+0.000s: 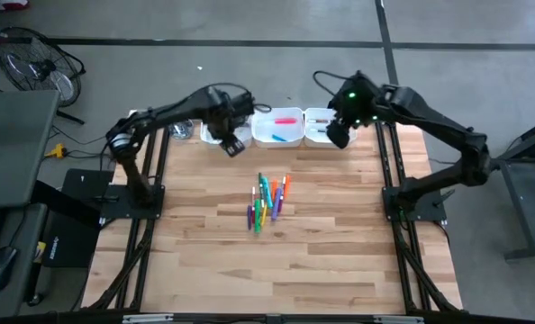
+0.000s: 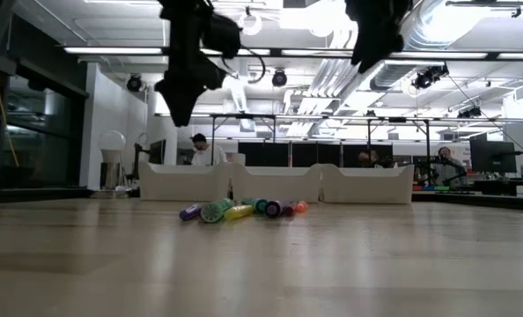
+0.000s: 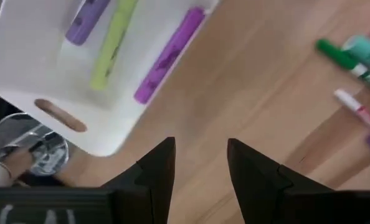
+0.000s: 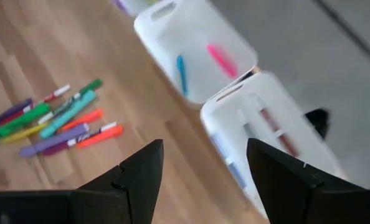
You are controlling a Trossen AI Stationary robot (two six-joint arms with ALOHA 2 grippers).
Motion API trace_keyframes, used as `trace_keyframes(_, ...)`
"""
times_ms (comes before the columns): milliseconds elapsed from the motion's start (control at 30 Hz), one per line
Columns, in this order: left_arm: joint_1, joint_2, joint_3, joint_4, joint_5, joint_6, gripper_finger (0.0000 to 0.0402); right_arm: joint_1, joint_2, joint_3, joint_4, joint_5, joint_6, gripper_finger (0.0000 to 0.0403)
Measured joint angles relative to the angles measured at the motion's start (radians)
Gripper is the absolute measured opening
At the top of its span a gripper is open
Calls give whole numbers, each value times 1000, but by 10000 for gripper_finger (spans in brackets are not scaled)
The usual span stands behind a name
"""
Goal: Pick & Place Markers
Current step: Put the right orange pen into the middle white bin
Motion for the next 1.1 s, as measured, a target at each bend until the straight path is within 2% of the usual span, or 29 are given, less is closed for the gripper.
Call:
trace_keyframes(267,-175,-238,-359,213,-28,-230,143,114,136,0,-82,32,106,222)
trace_keyframes(500,-268,-423,-602,394,-30,-296,143,195,252,0,-62,63,251,222)
trace_keyframes(567,-279,-469,-653,472,-30,-291,143,220,288,0,-56,64,317,222)
trace_keyframes(800,-277,-619,-773,527,-24,-183,143,307,406,0,-24,81,550,222)
trace_keyframes(1100,-276,-743,-827,632,5,3,143,385,534,0,59,61,824,222)
